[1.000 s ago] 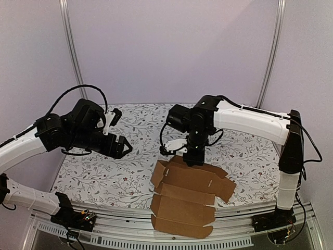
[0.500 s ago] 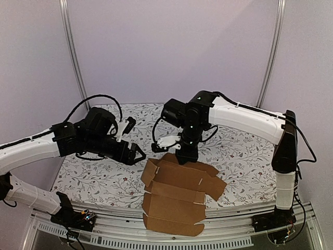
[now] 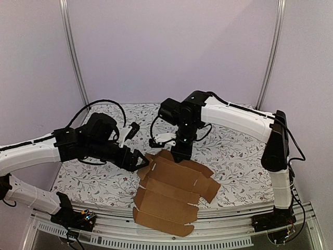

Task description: Fold the paper box

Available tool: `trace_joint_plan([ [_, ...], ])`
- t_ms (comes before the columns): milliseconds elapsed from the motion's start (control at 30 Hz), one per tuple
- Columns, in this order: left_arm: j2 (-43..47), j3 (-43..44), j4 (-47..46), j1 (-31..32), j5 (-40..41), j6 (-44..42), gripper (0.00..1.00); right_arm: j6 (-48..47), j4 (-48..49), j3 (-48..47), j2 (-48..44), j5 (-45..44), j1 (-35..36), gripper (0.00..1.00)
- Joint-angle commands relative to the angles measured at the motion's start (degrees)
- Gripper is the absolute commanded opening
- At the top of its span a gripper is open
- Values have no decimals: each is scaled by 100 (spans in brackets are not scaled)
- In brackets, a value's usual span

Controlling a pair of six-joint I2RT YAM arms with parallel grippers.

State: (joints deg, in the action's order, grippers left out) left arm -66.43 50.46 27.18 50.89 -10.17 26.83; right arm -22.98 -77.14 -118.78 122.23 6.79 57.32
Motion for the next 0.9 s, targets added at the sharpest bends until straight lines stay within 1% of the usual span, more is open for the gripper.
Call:
trace_joint_plan([
  [0, -61, 78, 96, 406, 683, 71, 88, 497, -1007, -350, 372, 337, -103, 0],
  [167, -354, 413, 528, 827, 1943, 184, 88, 738, -1142, -398, 508, 418, -120, 0],
  [267, -613, 634, 833, 974, 2670, 226, 88, 852, -1184, -396, 551, 471, -129, 0],
  [467, -1246, 1085, 992, 1328, 3155, 262, 87, 1042, -1180, -394, 565, 468, -135, 0],
  [633, -1728, 1495, 1328, 1673, 3654, 321, 86, 1152, -1137, -376, 577, 468, -137, 0],
  [767, -1950, 1642, 1653, 1791, 4032, 452, 82, 1173, -1127, -375, 586, 454, -139, 0],
  [867, -2004, 1656, 1779, 1801, 4077, 477, 76, 1182, -1115, -378, 574, 438, -141, 0],
])
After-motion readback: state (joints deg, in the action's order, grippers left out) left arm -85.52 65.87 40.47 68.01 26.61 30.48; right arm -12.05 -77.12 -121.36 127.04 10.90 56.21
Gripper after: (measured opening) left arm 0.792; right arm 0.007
